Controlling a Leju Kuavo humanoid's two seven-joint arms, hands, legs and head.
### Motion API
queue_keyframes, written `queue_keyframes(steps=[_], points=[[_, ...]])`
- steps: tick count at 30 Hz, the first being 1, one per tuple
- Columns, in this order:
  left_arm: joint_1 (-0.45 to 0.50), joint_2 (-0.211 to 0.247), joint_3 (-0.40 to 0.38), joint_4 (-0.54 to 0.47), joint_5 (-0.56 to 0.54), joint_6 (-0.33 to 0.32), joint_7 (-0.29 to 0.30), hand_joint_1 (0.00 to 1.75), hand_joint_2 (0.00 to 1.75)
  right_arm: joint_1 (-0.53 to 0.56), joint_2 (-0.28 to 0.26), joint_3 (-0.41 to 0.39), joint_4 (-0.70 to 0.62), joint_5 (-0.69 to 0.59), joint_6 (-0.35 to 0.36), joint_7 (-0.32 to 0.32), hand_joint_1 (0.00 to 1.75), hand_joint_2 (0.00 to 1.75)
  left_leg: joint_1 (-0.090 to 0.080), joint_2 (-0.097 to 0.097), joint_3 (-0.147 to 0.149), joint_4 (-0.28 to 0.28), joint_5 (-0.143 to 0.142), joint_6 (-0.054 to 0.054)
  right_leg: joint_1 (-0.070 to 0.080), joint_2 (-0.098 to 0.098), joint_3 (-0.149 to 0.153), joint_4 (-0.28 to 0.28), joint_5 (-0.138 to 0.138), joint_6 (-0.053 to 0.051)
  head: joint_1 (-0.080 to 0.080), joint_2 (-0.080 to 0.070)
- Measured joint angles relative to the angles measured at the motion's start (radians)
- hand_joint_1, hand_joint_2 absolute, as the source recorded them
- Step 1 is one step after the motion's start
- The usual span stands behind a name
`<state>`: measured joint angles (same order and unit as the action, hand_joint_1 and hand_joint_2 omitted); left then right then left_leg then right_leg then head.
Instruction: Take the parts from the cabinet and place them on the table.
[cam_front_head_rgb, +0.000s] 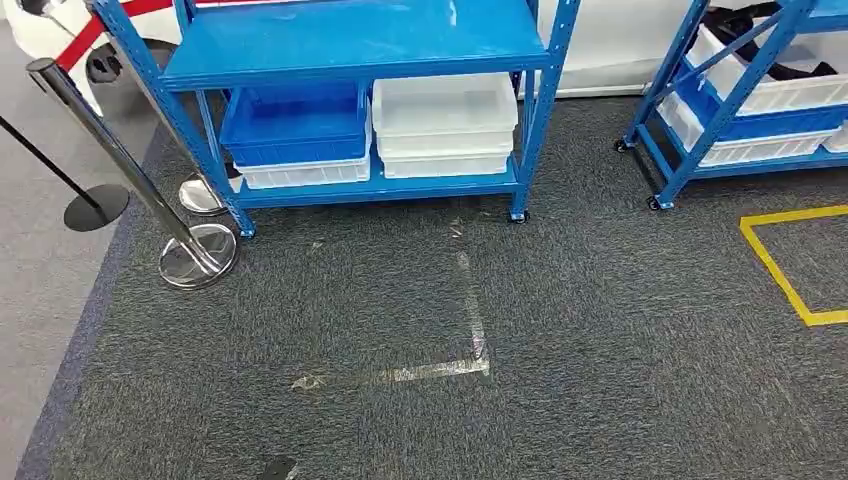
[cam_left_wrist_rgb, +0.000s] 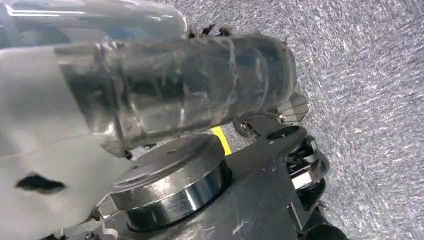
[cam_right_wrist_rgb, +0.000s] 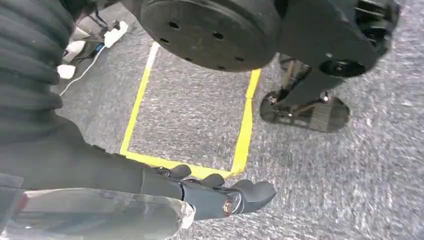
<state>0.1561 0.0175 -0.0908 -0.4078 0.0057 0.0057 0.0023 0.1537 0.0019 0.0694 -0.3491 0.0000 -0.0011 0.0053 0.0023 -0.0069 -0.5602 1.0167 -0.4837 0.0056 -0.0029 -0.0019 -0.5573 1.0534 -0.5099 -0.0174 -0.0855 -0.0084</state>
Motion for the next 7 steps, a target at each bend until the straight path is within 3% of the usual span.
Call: queue_keyframes(steps=[7], points=[[0.003, 0.0, 0.019, 0.0, -0.004, 0.0, 0.0, 0.0, 0.0, -0.001, 0.0, -0.023, -0.008, 0.0, 0.0, 0.0, 0.0, 0.0, 0.0, 0.0, 0.0, 0.0, 0.0, -0.003, -0.001, 0.0, 0.002, -0.003, 0.001, 0.001, 0.0, 0.0]])
